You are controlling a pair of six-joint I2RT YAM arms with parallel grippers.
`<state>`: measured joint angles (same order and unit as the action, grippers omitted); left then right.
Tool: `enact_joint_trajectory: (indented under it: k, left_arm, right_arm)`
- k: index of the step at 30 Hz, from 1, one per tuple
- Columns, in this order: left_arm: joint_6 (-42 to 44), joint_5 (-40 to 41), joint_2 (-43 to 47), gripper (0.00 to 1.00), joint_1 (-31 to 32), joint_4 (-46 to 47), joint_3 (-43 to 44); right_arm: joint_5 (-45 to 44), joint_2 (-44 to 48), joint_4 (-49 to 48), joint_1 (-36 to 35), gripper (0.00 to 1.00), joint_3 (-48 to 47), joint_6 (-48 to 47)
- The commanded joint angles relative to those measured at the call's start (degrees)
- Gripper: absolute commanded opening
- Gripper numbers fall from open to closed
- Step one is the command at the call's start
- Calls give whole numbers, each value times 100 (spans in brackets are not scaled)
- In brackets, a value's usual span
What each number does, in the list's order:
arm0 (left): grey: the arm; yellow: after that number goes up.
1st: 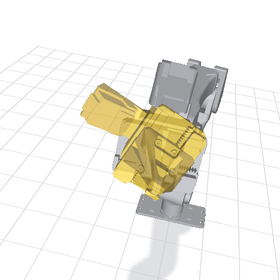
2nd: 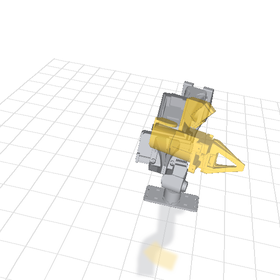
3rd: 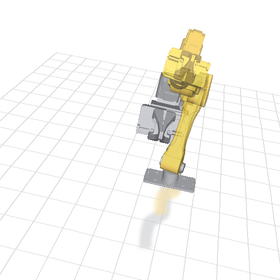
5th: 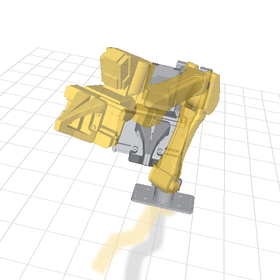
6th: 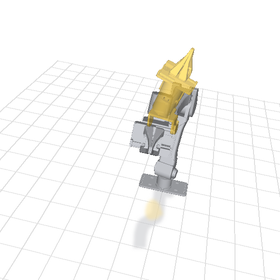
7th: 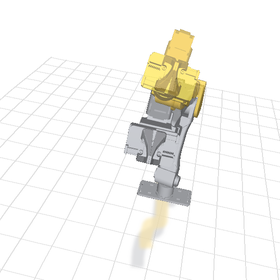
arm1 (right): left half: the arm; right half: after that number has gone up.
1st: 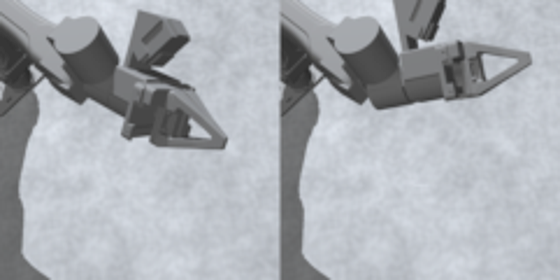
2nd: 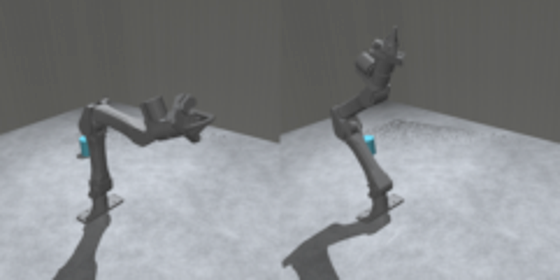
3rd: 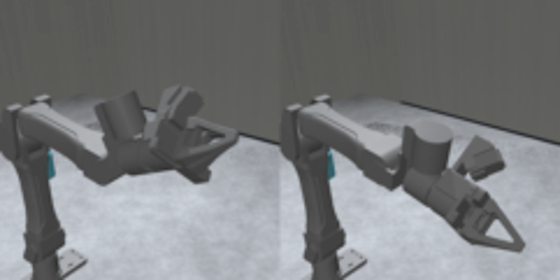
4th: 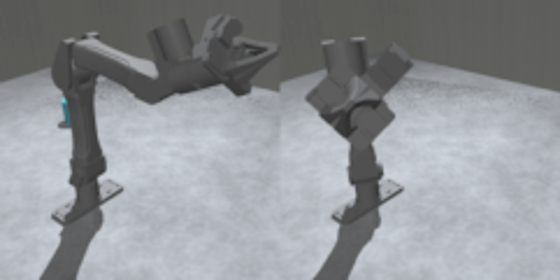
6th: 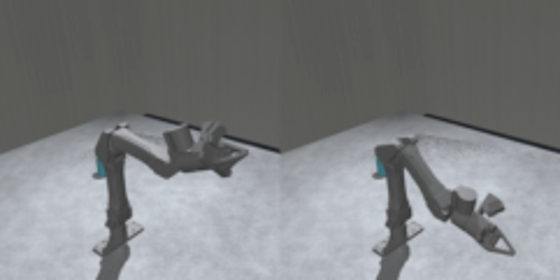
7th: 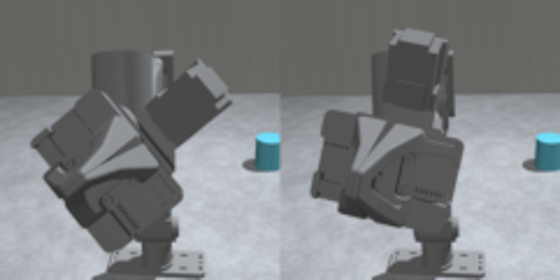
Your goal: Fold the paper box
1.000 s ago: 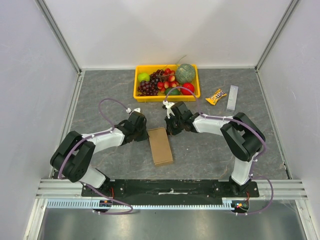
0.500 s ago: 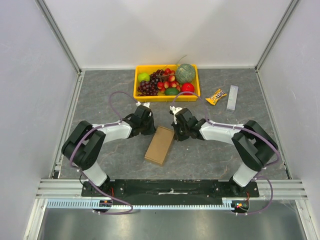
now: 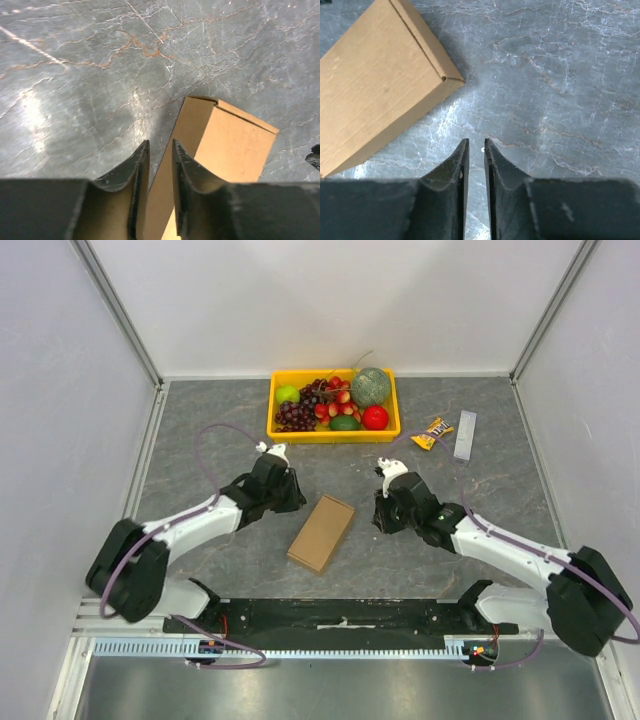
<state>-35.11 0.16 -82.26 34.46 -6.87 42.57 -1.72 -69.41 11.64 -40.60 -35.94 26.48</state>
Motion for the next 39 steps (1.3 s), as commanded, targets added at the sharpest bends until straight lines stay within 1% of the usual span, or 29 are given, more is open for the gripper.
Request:
enact_joint_trajectory:
  k: [1, 3, 5, 7, 8, 9, 10, 13, 14, 16, 19, 20, 23, 27, 33, 39]
  left_arm:
    - [-74, 475, 1077, 35, -9, -323, -371]
    - [-57, 659, 1683, 47, -18, -446, -556]
    - [48, 879, 2456, 67, -9, -604, -731]
    - [223, 1055, 3160, 78, -9, -779, -828]
    - [294, 1169, 3459, 81, -18, -867, -881]
    - [373, 1275, 3784, 83, -18, -929, -925]
    - [435, 1354, 4040, 83, -18, -1034, -960]
    - [409, 1670, 4700, 86, -18, -1377, -1031]
    - [417, 1662, 4858, 87, -18, -1465, -1048]
    - [523, 1627, 5043, 90, -18, -1606, -1066]
    - [321, 1628, 5097, 92, -1, -1808, -1022]
    - [269, 1697, 5080, 93, -9, -1896, -987]
    - [84, 1995, 5018, 94, -1, -2133, -917]
    - [83, 2023, 5245, 95, -9, -2187, -1048]
    - [-4, 2040, 5738, 96, -9, -2204, -1365]
    - [-66, 2093, 6142, 96, -1, -2239, -1532]
  right_arm:
    - [136, 576, -91, -1, 29, 263, -169]
    - [154, 936, -153, -1, 38, 360, -283]
    - [6, 1375, -232, -1, 46, 500, -240]
    - [-450, 1858, -337, -1, 63, 658, -56]
    - [-592, 2113, -416, -1, 71, 728, 6]
    - [-724, 2298, -486, 8, 76, 825, 76]
    - [-821, 2518, -539, -1, 82, 878, 111]
    - [-1242, 2905, -461, -1, 94, 931, 252]
    - [-1409, 3020, -365, -1, 98, 923, 270]
    - [-1690, 3161, -172, -1, 98, 905, 270]
    - [-2077, 3372, -4, -1, 98, 966, 191]
    - [-2096, 3442, -73, 8, 98, 1019, -61]
    - [-2280, 3740, -223, -1, 98, 1256, -318]
    - [-2359, 4224, -381, 8, 98, 1546, -573]
    - [-2746, 4822, -311, -1, 98, 1889, -293]
    - [-2781, 5147, -355, -1, 98, 2065, -240]
